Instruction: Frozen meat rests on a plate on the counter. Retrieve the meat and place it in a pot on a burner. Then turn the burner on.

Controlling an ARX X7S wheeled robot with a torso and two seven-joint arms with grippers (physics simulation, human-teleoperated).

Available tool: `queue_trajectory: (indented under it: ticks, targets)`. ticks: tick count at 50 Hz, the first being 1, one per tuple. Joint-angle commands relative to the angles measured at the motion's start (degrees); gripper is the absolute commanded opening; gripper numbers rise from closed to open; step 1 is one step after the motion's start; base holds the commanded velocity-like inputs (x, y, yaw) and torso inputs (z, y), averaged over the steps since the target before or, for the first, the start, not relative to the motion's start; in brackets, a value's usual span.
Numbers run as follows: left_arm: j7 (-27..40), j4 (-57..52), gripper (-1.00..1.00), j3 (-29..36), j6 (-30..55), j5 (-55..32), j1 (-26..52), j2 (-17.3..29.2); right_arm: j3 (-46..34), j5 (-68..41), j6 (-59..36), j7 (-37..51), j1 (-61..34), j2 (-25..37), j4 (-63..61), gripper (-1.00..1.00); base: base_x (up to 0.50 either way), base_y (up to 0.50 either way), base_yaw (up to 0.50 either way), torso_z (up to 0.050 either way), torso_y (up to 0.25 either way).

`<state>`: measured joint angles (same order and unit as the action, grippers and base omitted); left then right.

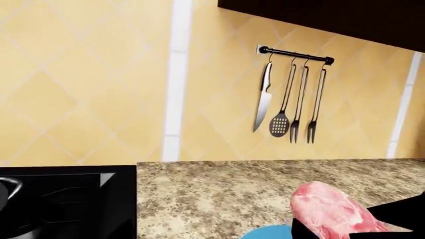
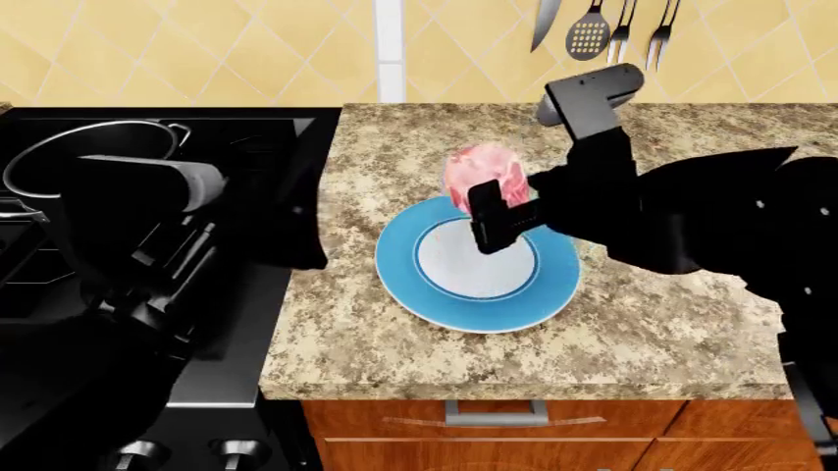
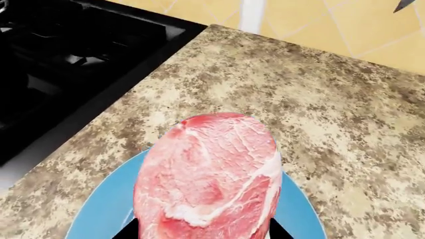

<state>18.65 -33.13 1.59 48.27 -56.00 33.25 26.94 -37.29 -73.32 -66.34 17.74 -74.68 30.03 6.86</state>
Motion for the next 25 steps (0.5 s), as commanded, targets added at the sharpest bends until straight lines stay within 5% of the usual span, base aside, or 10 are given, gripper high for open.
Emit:
queue_trajectory:
  ticks: [1,20,25]
  targets:
    - [4.8,-6.8,1.0,-3.5,3.0,-6.2,-0.1,2.1,7.7,-5.5,0.4,7.3,-0.9,3.4,-10.0,-1.0,0.0,0.0,0.0,0.0,0.0]
    - [13.3,-12.8,1.0,-11.0,6.6,-17.9,7.0,8.9,13.2,-12.9,0.5,13.8,-4.0,5.5,-18.3,-1.0,0.0,0.0,0.0,0.0,0.001]
    - [13.3,-13.0,1.0,-11.7,6.2,-18.0,7.0,9.5,13.4,-13.8,0.3,14.4,-4.5,5.6,-18.7,-1.0,0.0,0.37,0.0,0.0,0.0]
